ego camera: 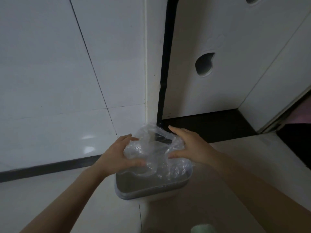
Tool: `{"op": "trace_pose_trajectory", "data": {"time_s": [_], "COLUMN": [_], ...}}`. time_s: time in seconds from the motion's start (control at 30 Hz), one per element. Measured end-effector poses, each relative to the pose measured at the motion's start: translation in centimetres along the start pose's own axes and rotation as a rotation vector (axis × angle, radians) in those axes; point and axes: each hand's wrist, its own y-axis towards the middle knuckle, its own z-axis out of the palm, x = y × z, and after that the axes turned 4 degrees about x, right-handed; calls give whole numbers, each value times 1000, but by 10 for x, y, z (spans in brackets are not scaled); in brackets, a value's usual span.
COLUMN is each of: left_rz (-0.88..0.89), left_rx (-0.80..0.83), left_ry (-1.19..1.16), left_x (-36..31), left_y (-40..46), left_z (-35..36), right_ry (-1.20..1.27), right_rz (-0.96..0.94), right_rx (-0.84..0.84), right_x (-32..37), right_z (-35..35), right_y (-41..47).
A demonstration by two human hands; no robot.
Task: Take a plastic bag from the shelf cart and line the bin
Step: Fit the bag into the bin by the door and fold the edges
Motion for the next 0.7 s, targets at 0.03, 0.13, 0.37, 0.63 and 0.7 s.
{"op": "trace_pose_trajectory", "data": {"time_s": [0.03, 0.13, 0.37, 0.63, 0.7], "left_rz": [-18, -42, -76, 111, 141], "left_rx": [-16, -138, -80, -202, -255], "left_ry": [-94, -144, -15, 403, 331], "left_x": [1, 10, 41, 43, 45], "left_y": [0, 1, -11, -7, -8], "left_z": [5, 18, 29, 46, 45], "right_ry": [10, 30, 53, 45, 81], "right_rz": [6, 22, 74, 153, 153], "right_rx": [-6, -21, -40, -9, 53], "right_x": [-2, -8, -24, -40, -39], "right_z": [1, 5, 13, 22, 26], "right_y": [2, 3, 1, 1, 2]}}
